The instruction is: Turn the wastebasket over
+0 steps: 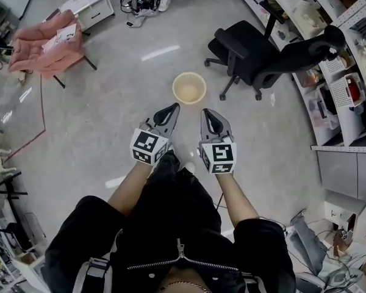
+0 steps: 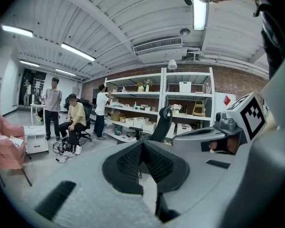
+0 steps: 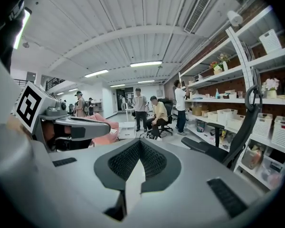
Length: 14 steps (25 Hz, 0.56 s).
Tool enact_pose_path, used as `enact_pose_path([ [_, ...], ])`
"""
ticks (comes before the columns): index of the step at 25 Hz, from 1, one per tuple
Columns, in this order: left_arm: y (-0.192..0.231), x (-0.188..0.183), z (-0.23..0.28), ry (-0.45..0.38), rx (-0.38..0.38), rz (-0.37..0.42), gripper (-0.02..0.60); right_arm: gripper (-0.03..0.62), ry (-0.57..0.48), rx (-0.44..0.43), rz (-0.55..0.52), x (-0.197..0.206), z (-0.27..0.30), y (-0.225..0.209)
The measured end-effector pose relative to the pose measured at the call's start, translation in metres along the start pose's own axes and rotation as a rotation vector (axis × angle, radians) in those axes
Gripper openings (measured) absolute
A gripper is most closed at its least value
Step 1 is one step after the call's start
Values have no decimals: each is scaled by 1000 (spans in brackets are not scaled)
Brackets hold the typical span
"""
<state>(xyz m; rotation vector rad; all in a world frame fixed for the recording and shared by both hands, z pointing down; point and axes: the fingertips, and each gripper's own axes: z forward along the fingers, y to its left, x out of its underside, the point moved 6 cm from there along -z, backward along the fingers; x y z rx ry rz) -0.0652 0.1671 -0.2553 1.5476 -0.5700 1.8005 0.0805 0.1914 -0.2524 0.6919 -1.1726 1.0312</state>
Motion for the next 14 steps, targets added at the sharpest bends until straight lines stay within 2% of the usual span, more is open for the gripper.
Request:
enact_pose_path([
  [14,-2,0,-41,-21,18,0,5,9,-34,-2,-10,-7,-15,48],
])
